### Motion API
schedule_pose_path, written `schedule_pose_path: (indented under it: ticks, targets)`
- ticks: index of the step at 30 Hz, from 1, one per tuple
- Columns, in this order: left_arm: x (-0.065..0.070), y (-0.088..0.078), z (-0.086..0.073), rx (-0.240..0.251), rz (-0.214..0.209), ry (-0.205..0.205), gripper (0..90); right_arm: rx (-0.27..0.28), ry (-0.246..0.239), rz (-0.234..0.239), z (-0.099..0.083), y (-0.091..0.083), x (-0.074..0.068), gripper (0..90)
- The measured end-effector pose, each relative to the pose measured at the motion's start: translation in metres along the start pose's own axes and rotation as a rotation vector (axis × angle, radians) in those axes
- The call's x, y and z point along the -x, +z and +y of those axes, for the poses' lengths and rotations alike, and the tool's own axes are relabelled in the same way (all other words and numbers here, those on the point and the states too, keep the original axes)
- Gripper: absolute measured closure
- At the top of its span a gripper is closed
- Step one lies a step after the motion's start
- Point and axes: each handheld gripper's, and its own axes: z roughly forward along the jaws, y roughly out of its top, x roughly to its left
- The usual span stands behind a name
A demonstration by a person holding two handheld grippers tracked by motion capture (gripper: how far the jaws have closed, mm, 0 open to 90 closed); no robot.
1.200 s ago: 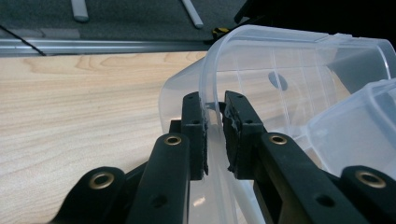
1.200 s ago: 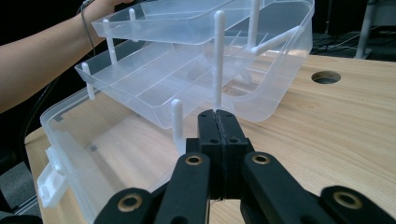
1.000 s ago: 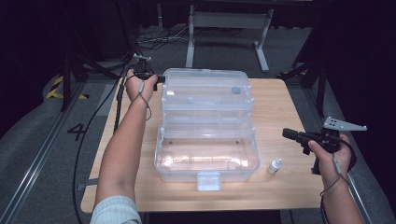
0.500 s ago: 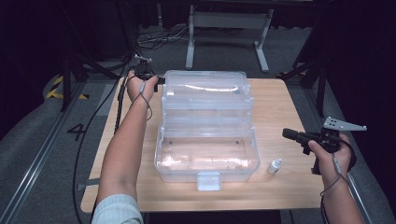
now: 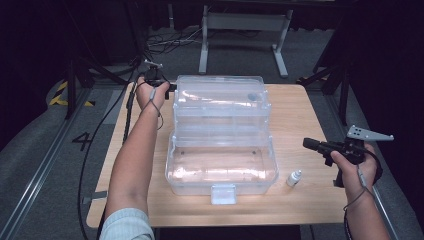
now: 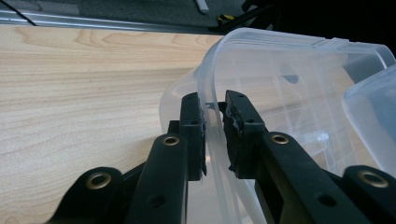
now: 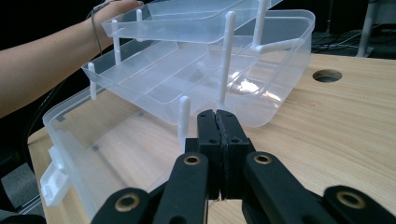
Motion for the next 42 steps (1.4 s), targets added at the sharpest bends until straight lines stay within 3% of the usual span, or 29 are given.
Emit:
schedule_pose_path:
  ticks: [12,15,18,28,32,42]
  targets:
    - [-0.005,0.001,-0.002,0.012,-0.013,-0.011,77.3,0.003,0.005,0.004,0.0,0.0,-0.001,86.5]
    - [-0.002,-0.002,-0.004,0.058,0.044,0.051,73.4,0.0,0.006,0.006,-0.001,0.0,0.0,85.4]
    - [0.003,-0.007,-0.004,0.073,0.033,0.083,65.5,-0.001,0.008,0.004,-0.001,-0.001,-0.001,85.0]
    - [0.023,-0.045,-0.001,0.14,0.049,0.169,53.2,0.007,-0.008,0.013,0.002,-0.002,-0.009,84.1]
    - [0.032,-0.067,-0.005,0.179,0.026,0.185,50.8,0.003,-0.01,0.013,0.003,-0.003,-0.011,83.0]
    - [0.053,-0.106,-0.023,0.206,-0.02,0.261,46.7,-0.017,-0.01,-0.008,0.0,-0.004,-0.007,78.2]
